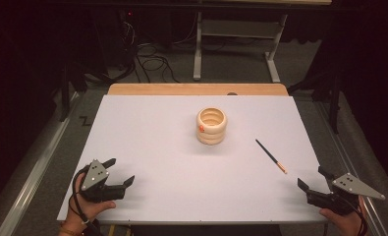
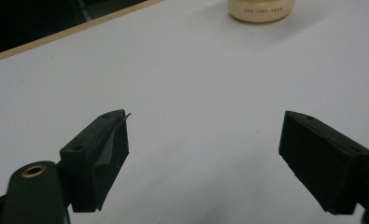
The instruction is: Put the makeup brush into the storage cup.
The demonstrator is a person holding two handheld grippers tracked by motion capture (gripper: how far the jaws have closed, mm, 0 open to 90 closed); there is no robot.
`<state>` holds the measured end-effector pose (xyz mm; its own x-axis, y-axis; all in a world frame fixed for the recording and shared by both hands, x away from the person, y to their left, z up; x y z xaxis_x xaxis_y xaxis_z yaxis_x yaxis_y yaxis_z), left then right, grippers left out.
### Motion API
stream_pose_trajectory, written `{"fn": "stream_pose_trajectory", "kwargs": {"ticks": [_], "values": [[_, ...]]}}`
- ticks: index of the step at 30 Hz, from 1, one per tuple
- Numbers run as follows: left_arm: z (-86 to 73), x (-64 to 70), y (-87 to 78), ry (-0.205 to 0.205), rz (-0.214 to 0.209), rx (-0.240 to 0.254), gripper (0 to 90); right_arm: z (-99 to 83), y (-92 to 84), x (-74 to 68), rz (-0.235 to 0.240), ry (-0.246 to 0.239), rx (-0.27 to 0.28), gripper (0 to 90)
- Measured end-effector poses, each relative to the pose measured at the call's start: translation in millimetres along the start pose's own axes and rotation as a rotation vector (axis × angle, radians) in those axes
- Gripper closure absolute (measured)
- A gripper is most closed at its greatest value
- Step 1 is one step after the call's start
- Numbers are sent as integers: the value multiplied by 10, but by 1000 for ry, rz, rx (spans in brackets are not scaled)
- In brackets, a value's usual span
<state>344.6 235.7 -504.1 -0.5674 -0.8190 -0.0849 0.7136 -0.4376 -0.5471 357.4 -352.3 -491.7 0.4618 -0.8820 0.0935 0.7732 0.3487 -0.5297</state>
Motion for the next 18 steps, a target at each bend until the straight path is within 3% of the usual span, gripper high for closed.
{"fn": "stream_pose_trajectory", "kwargs": {"ticks": [2, 3, 11, 12, 14, 18], "values": [[14, 0, -12, 0, -1, 7, 171, 2, -6, 1, -3, -7, 1, 169], [29, 6, -32, -18, -23, 26, 172, -1, -16, -12, -4, 2, -4, 169], [-19, -6, -19, -13, -27, 4, 177, 11, 2, -28, 17, 1, -10, 181], [-24, -1, -18, -12, -34, 5, 175, 12, 11, -34, 31, 1, -16, 248], [-30, 5, -14, -12, -36, 3, 176, 9, 12, -39, 40, 2, -18, 281], [-49, 20, -3, -1, -56, -4, 186, 6, 20, -84, 95, -8, -44, 277]]}}
Point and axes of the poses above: each handheld gripper's, and its own axes: y roughly forward along the jaws, z roughly out of its top, x roughly to its right, the point moved 7 cm from there along y, roughly forward along the jaws, and after that the axes turned 6 degrees about -x, right-handed, at the moved point
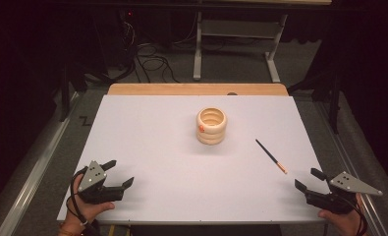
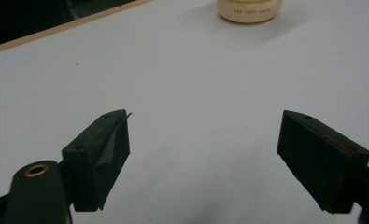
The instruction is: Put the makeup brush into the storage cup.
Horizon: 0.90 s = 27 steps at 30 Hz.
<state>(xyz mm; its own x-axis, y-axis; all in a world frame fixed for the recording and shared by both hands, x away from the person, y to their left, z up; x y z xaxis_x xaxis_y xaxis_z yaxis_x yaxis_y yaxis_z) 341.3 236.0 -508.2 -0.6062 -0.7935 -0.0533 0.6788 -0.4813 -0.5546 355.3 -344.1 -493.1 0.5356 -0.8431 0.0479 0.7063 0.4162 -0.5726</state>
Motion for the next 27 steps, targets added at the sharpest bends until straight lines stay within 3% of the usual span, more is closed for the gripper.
{"fn": "stream_pose_trajectory", "kwargs": {"ticks": [6, 10, 11, 17, 27], "values": [[-19, 12, 8, 1, -7, -12, 189, 53, 3, 29, 5, -4, -22, 268], [-36, 20, 29, 6, -7, -27, 189, 106, 25, 16, 6, -26, -70, 279], [-43, 26, 46, 11, -7, -37, 189, 126, 55, 11, 3, -48, -111, 302], [-49, 36, 56, 17, -18, -45, 189, 255, 179, 24, 20, -80, -207, 347], [-67, 31, 67, 31, -3, -66, 189, 358, 420, 86, 55, -69, -308, 356]]}}
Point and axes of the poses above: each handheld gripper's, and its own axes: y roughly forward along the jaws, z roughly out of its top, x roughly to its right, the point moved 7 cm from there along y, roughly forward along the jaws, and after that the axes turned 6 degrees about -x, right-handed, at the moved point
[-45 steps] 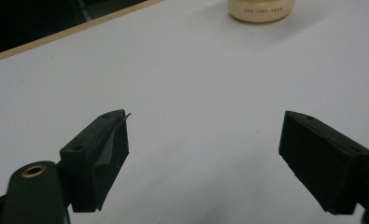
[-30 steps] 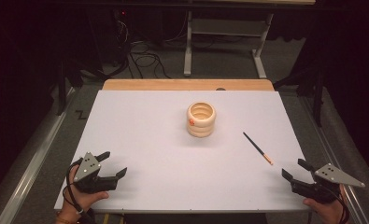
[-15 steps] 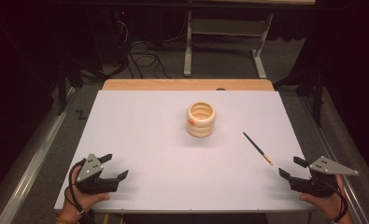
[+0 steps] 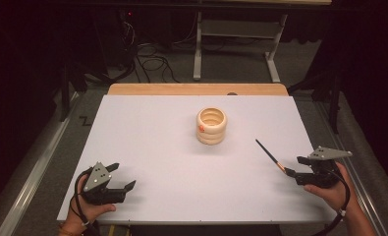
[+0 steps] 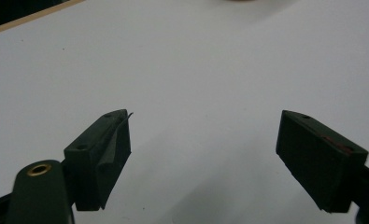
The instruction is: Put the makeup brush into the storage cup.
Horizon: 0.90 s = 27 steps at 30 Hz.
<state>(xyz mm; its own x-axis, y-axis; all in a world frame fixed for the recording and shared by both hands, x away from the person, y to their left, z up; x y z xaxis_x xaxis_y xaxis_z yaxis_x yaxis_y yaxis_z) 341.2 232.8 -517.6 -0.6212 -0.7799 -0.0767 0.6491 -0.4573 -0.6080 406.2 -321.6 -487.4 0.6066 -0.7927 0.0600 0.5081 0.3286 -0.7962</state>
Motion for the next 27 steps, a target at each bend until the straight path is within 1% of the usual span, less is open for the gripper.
{"fn": "stream_pose_trajectory", "kwargs": {"ticks": [1, 3, 8, 9, 11, 12, 13, 14, 15, 17, 18, 20, 21, 22, 23, 24, 27], "values": [[-4, -4, 3, 5, 7, -5, 189, 0, 0, 0, 0, 0, 0, 356], [-17, -11, 12, 11, 18, -19, 189, 52, 55, 29, 3, -5, -17, 364], [-19, -8, 10, 16, 18, -22, 189, 125, 166, 19, 24, -18, -83, 390], [-18, -7, 9, 16, 18, -20, 189, 136, 193, 15, 20, -17, -100, 394], [-25, -7, 11, 16, 15, -25, 189, 159, 254, 12, 18, -43, -134, 412], [-25, -7, 11, 16, 15, -25, 189, 159, 254, 12, 18, -43, -134, 412], [-26, -8, 11, 16, 16, -25, 189, 160, 282, 14, 12, -52, -162, 423], [-28, -9, 14, 14, 14, -25, 189, 165, 311, 25, -9, -55, -184, 427], [-32, -9, 18, 13, 10, -27, 189, 183, 350, 31, 11, -45, -215, 444], [-36, -12, 20, 16, 12, -31, 189, 188, 363, 34, 11, -41, -225, 452], [-36, -12, 20, 15, 11, -30, 189, 193, 380, 47, 0, -47, -239, 461], [-37, -10, 20, 15, 9, -30, 189, 202, 404, 60, 11, -47, -259, 491], [-37, -10, 20, 16, 10, -31, 189, 203, 427, 68, 12, -42, -288, 521], [-37, -8, 22, 15, 8, -31, 189, 203, 427, 68, 12, -42, -288, 521], [-37, -7, 24, 15, 9, -31, 189, 201, 436, 76, 6, -43, -306, 540], [-37, -6, 24, 15, 8, -32, 189, 199, 450, 75, 19, -42, -319, 550], [-39, -3, 27, 15, 4, -34, 189, 208, 455, 72, 33, -47, -340, 573]]}}
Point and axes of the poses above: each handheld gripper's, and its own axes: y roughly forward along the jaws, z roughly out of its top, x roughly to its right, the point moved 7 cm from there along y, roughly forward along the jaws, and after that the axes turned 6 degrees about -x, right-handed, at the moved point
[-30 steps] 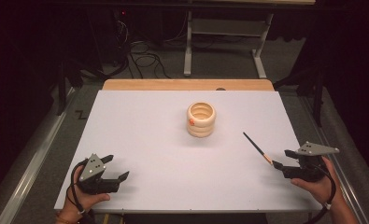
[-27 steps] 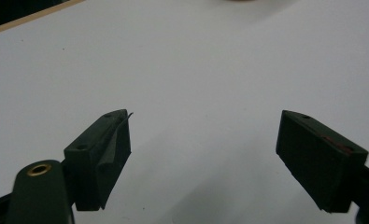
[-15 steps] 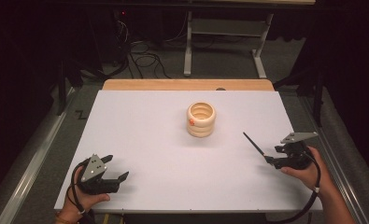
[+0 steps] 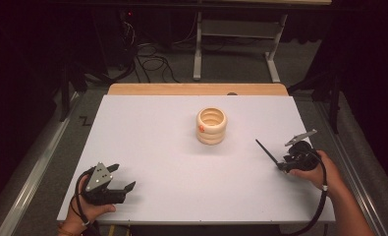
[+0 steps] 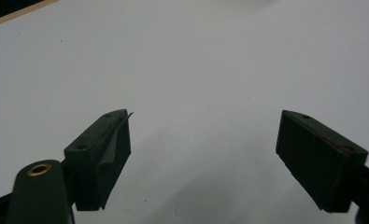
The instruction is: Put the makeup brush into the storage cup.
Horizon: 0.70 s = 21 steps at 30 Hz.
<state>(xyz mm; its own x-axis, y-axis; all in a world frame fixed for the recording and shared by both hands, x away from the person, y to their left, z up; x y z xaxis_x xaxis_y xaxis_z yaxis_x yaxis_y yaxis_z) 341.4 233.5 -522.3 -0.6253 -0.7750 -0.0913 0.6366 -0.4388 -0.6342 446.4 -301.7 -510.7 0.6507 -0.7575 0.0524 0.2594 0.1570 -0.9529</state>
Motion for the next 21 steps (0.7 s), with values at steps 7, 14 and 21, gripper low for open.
{"fn": "stream_pose_trajectory", "kwargs": {"ticks": [7, 14, 21], "values": [[-5, 10, 7, 3, -8, -4, 189, -1, 4, -9, 14, 2, 1, 587], [-6, 21, 15, 8, -12, -10, 190, -30, -19, -7, 17, -30, -30, 688], [-9, 33, 20, 12, -19, -14, 192, -9, -30, -31, 15, -65, -116, 748]]}}
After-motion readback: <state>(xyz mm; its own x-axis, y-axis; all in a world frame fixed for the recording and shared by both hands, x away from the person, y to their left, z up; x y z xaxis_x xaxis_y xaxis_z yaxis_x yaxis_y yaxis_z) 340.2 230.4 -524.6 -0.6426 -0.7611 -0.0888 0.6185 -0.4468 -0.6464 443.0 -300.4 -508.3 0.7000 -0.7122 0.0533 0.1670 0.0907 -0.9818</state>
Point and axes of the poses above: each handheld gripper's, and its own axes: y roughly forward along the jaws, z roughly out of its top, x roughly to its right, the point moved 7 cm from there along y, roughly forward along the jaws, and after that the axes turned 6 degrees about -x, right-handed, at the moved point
